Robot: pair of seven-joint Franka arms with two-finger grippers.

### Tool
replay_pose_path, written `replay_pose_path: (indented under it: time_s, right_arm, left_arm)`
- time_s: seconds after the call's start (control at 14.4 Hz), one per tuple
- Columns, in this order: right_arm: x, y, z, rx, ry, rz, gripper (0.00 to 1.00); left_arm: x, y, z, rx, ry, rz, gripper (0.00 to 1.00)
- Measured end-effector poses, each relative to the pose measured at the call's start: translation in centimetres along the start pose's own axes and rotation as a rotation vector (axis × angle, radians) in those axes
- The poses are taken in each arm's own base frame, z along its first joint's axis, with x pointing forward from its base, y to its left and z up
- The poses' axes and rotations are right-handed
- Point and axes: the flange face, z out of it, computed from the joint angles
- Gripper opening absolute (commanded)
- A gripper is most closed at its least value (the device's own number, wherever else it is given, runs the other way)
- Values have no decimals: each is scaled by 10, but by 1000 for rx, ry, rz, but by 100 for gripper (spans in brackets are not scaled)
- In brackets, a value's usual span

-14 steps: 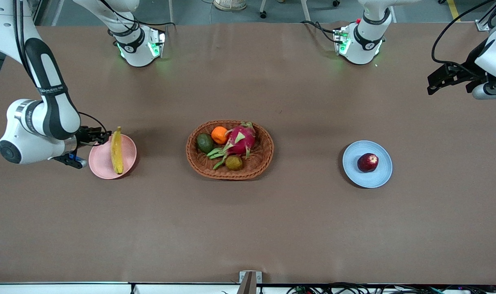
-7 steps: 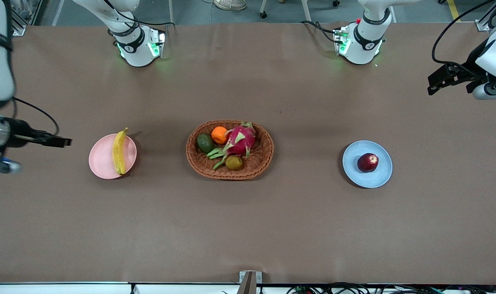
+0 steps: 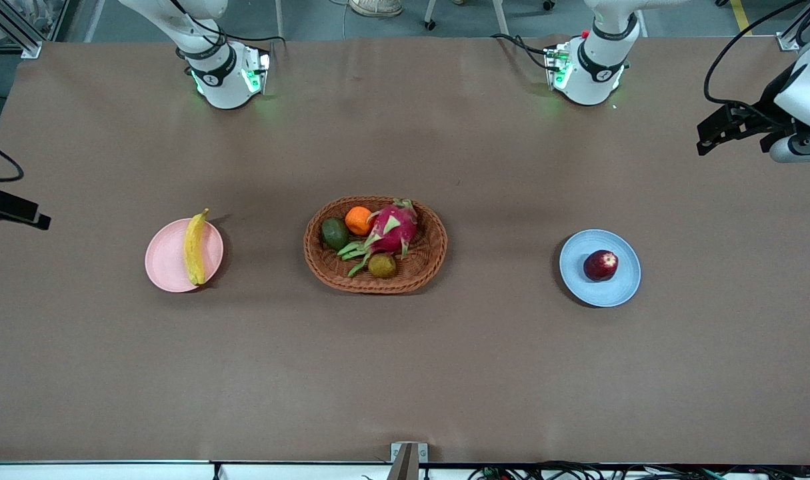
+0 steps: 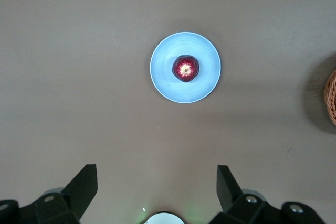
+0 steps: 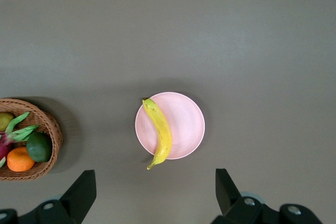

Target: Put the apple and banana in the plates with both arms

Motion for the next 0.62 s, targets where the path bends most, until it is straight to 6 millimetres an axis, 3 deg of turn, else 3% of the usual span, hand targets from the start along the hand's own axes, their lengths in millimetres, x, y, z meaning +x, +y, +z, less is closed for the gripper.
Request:
replay_pose_path:
  time_s: [0.62]
  right_arm:
    - [-14,-33,-33,-33,82,25,100]
  left_arm:
    - [0,1,0,0,1,1,100]
